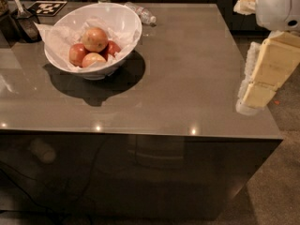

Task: Pick apple from white bowl

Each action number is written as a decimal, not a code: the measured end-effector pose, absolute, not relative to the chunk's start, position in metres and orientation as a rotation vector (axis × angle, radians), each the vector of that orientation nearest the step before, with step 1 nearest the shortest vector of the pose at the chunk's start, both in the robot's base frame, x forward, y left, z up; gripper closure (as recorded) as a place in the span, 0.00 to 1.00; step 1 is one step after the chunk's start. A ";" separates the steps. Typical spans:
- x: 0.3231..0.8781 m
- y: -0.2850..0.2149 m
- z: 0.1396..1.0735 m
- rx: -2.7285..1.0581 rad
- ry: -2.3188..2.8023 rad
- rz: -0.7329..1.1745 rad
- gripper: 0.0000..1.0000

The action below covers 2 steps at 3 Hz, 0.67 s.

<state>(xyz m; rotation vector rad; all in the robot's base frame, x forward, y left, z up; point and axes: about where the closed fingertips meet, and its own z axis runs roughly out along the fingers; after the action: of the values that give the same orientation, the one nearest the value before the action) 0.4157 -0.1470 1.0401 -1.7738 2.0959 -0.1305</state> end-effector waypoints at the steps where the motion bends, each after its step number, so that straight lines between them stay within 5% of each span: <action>1: 0.416 -0.147 1.040 -1.774 2.096 -0.131 0.00; 2: 0.454 -0.105 1.052 -1.812 2.077 -0.116 0.00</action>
Offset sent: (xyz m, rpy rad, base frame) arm 0.0426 0.0391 0.0104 -0.0545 0.0765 0.0045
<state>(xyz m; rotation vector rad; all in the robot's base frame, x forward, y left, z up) 0.4539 -0.1051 1.0525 -1.8119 2.0769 -0.1158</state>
